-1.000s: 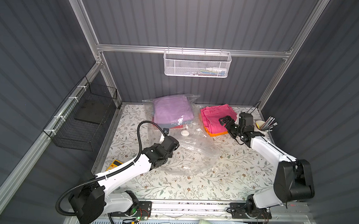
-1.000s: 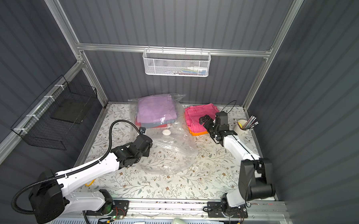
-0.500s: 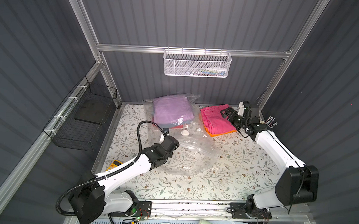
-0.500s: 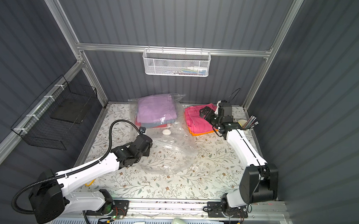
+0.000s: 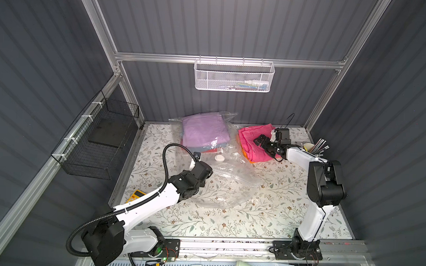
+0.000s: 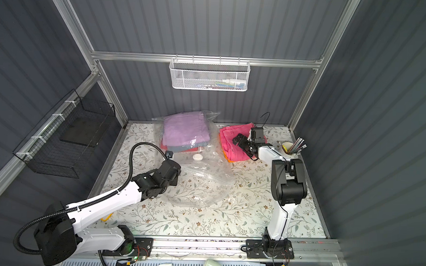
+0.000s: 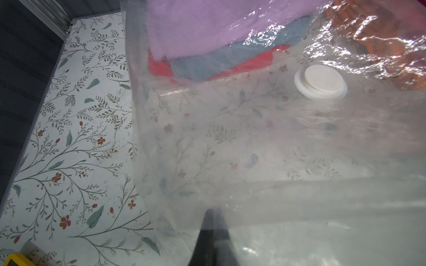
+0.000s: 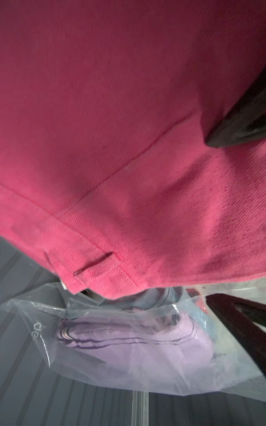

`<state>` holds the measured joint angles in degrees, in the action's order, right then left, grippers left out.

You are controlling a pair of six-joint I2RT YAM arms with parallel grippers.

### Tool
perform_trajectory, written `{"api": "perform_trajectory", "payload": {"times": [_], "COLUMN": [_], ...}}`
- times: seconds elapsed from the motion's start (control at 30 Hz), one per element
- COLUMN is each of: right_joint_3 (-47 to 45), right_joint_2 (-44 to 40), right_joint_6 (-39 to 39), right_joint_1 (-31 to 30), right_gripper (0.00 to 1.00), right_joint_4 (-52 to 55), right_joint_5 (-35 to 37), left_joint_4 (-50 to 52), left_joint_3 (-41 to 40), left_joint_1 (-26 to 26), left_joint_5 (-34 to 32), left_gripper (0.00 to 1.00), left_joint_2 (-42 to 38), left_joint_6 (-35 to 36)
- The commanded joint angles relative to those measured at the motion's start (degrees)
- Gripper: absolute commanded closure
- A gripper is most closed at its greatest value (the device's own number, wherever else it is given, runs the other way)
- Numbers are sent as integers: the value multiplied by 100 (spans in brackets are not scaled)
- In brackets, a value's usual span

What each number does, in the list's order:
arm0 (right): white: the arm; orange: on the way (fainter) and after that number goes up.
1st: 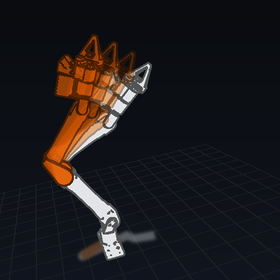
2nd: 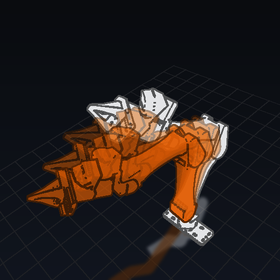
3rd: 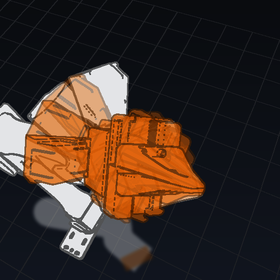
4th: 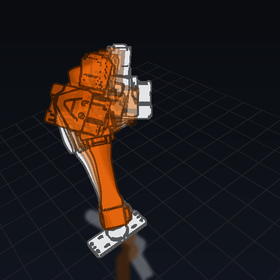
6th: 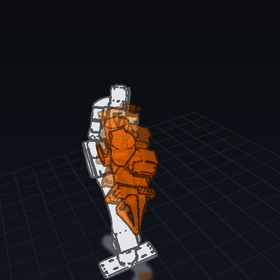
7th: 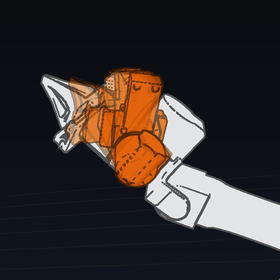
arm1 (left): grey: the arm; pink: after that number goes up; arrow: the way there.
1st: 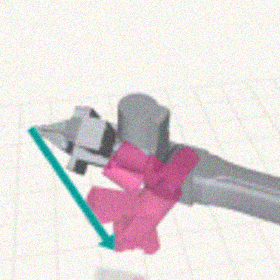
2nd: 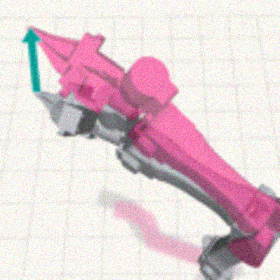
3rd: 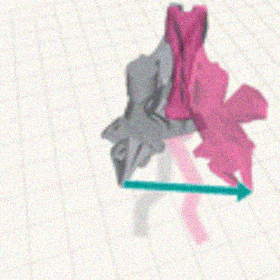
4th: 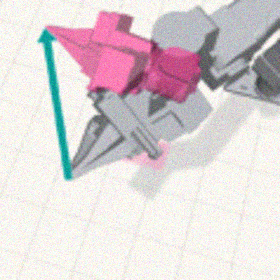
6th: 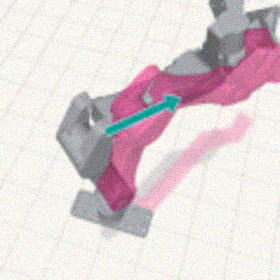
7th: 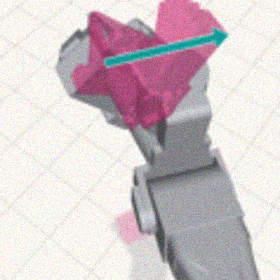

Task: Take the trousers out of the vacuum bag
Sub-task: Place the trousers at the center of the board.

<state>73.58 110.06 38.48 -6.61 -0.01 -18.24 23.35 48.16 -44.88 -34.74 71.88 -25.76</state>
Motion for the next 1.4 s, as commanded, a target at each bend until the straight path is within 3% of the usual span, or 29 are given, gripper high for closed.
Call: {"api": "perform_trajectory", "payload": {"times": [0.0, 0.27, 0.67, 0.8, 1.1, 1.37], "right_joint_3": [17, 481, 297, 395, 204, -144], "right_joint_2": [-246, -856, 629, 545, -631, 55], "right_joint_6": [144, -121, 328, 310, 15, 250], "right_joint_1": [46, 25, -648, -648, -162, 322], "right_gripper": [1, 1, 1, 1, 1, 1], "right_joint_4": [-171, 152, -362, -352, 0, -141], "right_joint_5": [-236, 87, -279, -274, 340, 178], "left_joint_4": [141, 110, 203, 202, 174, 176], "left_joint_3": [154, 189, 262, 292, 304, 383], "left_joint_1": [59, 61, 71, 63, 63, 66], "left_joint_5": [-70, -87, -113, -104, -42, 68], "left_gripper": [100, 100, 100, 100, 100, 100], "left_joint_2": [-53, -56, -60, -27, 24, 37], "left_joint_6": [-40, -19, 27, 32, 44, 87]}}
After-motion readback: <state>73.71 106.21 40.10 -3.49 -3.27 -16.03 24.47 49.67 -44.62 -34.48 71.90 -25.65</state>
